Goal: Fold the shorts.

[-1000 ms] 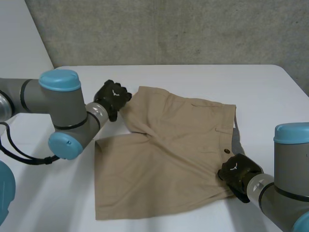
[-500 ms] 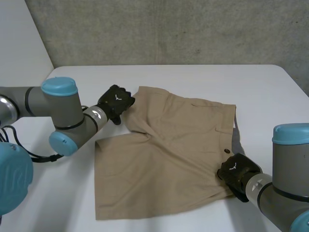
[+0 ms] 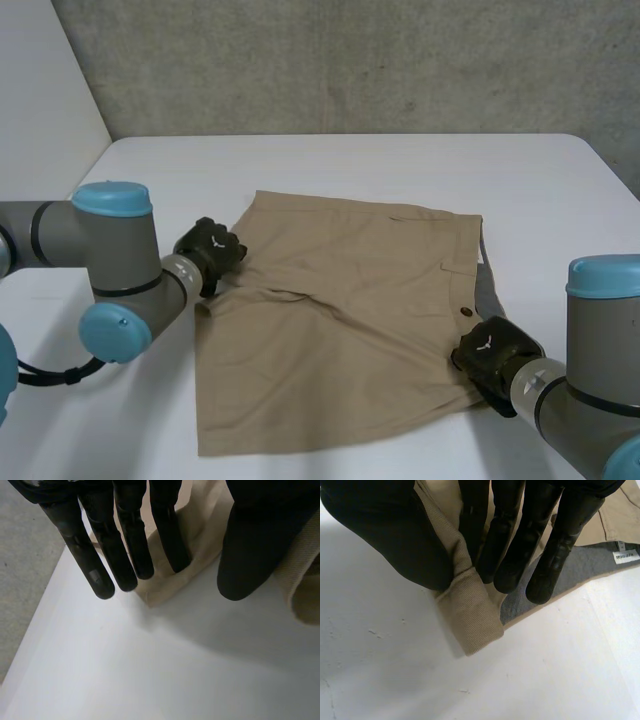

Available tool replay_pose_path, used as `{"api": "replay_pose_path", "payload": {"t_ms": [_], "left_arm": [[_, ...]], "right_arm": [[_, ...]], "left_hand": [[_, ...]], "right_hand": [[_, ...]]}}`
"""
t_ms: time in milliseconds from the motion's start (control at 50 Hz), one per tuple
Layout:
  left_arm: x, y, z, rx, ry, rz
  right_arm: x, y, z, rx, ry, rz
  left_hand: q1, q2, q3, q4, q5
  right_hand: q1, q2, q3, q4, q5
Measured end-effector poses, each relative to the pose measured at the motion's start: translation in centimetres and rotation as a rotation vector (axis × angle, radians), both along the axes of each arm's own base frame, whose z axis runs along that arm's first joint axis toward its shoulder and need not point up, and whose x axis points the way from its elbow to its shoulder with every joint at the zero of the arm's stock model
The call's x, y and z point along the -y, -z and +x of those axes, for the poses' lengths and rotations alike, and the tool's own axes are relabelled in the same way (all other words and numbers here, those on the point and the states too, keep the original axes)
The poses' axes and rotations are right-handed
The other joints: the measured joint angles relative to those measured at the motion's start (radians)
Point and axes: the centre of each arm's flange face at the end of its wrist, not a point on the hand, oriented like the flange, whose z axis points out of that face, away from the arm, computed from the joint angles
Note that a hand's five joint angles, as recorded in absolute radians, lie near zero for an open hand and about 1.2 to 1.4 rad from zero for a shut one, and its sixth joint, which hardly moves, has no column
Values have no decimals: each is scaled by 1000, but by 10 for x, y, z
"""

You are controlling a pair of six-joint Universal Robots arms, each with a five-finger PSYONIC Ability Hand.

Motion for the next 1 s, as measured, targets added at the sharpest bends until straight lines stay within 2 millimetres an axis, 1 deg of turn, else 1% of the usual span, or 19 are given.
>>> {"api": "replay_pose_path", "payload": {"t_ms": [20,40,80,140,260,300,320,400,500,520,580,600,640,720,780,800,860,880,1000], "left_arm": [[0,-4,0,-8,-1,-14],[0,-4,0,-8,-1,-14],[3,-11,0,-25,-5,-45],[11,-27,-1,-71,-17,-109],[18,-44,-3,-167,-33,-142],[18,-44,-3,-167,-33,-142],[21,-50,-6,-231,-28,-134],[25,-54,-10,-291,-7,-118],[29,-48,-14,-318,16,-85],[34,-36,-16,-314,24,-41],[36,-23,-16,-296,21,12],[36,-22,-16,-293,21,17],[36,-12,-16,-271,17,63],[35,-4,-14,-238,16,98],[35,-2,-12,-222,13,104],[35,-2,-11,-214,11,105],[35,-2,-8,-202,3,103],[35,-2,-6,-197,-1,102],[30,-5,0,-168,-37,98]], "right_arm": [[-1,0,0,0,-3,1],[-1,0,0,0,-3,1],[-2,0,1,-1,-5,2],[-2,0,1,-1,-5,2],[-2,0,1,0,-5,2],[-2,0,1,0,-5,2],[-2,0,1,0,-5,2],[-2,0,1,0,-6,1],[-2,0,1,-1,-7,2],[-2,1,1,0,-6,2],[-1,0,1,0,-6,1],[-1,0,1,0,-5,1],[-1,0,1,0,-4,0],[-1,0,1,0,-4,0],[0,1,1,0,-4,0],[0,1,1,0,-4,0],[-1,1,1,-1,-5,2],[-1,1,1,-1,-5,2],[0,1,1,-1,-4,1]], "left_hand": [[-93,-111,-106,-109,-109],[-93,-111,-106,-109,-109],[-169,-180,-181,-182,-188],[-232,-244,-245,-246,-258],[-245,-262,-255,-263,-275],[-245,-262,-255,-263,-275],[-245,-263,-255,-263,-275],[-245,-263,-255,-263,-275],[-245,-263,-255,-263,-275],[-245,-263,-255,-263,-275],[-245,-262,-255,-262,-274],[-236,-250,-250,-251,-255],[-199,-216,-223,-213,-217],[-187,-206,-214,-202,-206],[-187,-206,-214,-202,-206],[196,158,151,159,145],[196,158,151,159,145],[336,391,378,390,335],[336,397,384,396,335]], "right_hand": [[0,0,0,0,0],[0,0,0,0,0],[0,0,0,0,0],[0,0,0,0,0],[0,0,0,0,0],[0,0,0,0,0],[0,0,0,0,0],[0,0,0,0,0],[0,0,0,0,0],[0,0,0,0,0],[0,0,0,0,0],[0,0,0,0,0],[0,0,0,0,0],[0,0,0,0,0],[0,0,0,0,0],[0,0,0,0,0],[0,0,0,0,0],[0,0,0,0,0],[0,0,0,0,0]]}}
